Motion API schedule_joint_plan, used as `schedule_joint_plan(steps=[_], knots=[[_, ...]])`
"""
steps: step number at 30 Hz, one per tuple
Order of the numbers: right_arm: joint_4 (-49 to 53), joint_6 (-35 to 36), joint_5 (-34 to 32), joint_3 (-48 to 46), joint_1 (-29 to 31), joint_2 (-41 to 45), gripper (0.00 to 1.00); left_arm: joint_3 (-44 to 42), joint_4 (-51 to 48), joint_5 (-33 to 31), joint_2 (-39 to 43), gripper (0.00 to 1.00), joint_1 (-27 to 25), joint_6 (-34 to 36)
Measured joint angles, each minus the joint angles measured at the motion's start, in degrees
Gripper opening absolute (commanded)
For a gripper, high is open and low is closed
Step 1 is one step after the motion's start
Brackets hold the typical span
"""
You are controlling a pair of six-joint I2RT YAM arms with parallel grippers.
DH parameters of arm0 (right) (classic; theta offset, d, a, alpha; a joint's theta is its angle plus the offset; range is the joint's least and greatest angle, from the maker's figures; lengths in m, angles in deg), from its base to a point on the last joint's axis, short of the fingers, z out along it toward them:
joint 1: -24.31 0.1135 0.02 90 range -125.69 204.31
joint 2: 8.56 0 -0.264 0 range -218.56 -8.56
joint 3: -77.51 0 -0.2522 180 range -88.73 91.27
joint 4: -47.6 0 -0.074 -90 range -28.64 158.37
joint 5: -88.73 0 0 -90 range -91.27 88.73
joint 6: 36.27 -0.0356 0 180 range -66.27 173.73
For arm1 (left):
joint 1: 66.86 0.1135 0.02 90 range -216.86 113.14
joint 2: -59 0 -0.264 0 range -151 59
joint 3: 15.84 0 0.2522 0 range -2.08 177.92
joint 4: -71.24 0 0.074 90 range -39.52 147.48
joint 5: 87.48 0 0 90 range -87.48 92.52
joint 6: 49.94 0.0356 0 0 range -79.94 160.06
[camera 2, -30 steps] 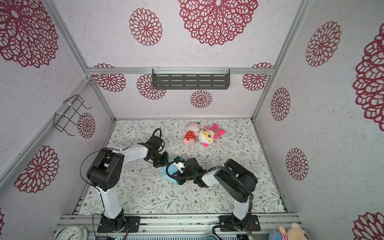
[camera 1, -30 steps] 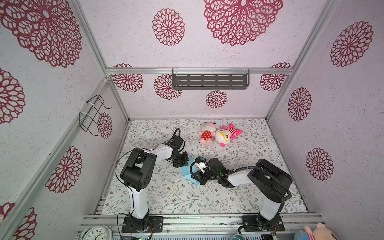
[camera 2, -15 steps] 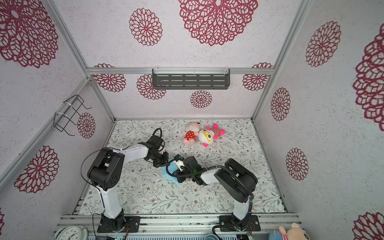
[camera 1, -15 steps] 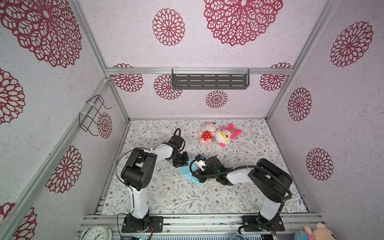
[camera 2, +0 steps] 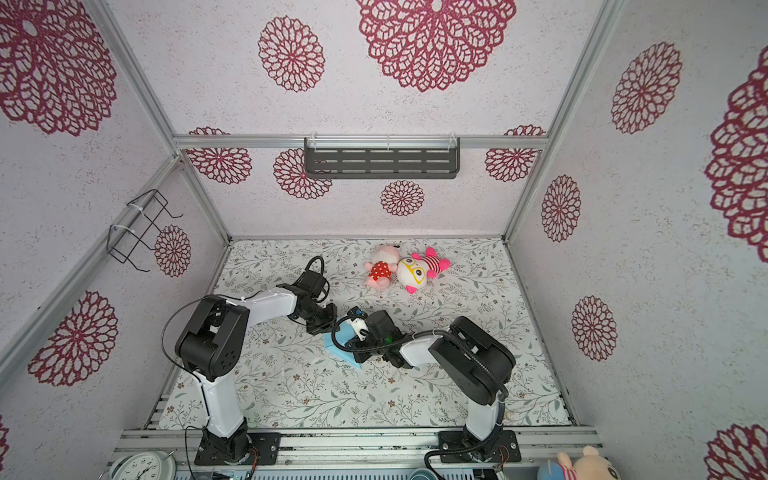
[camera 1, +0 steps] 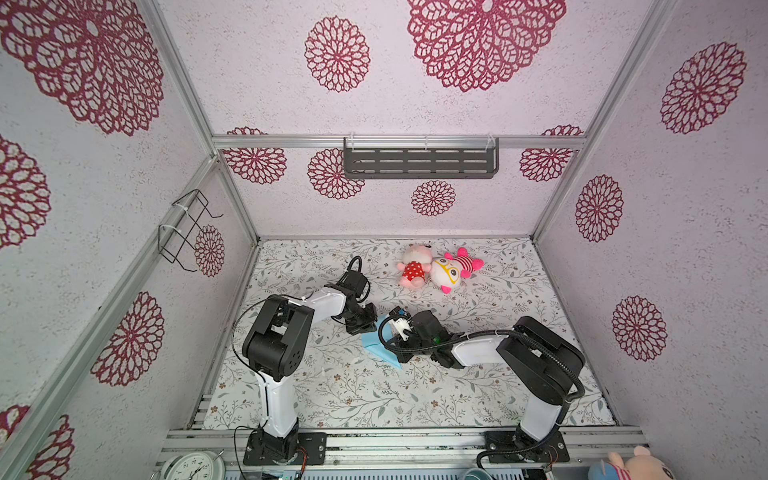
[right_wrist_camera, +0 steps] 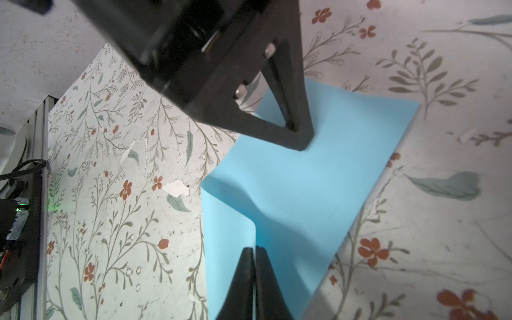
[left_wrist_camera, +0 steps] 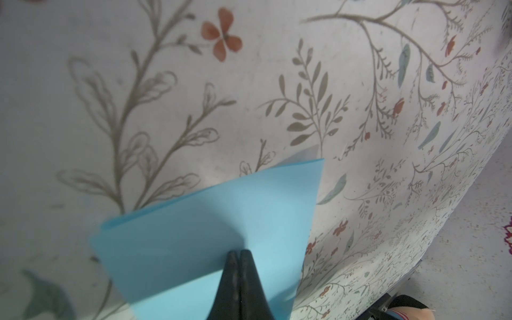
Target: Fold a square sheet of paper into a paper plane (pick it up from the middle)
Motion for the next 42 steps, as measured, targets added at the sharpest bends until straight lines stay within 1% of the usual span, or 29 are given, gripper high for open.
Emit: schedule_joint_plan(steps=[16, 42], knots=[[2.38, -0.04, -0.7, 0.52, 0.0, -0.83, 0.09, 0.2, -0.24, 0.02, -0.13, 0.0, 0.0, 0.0], [3.04, -0.09, -1.53, 0.9, -0.55, -1.46, 0.08, 0.76, -0.94, -0.24, -0.35, 0.0, -0.13, 0.02]])
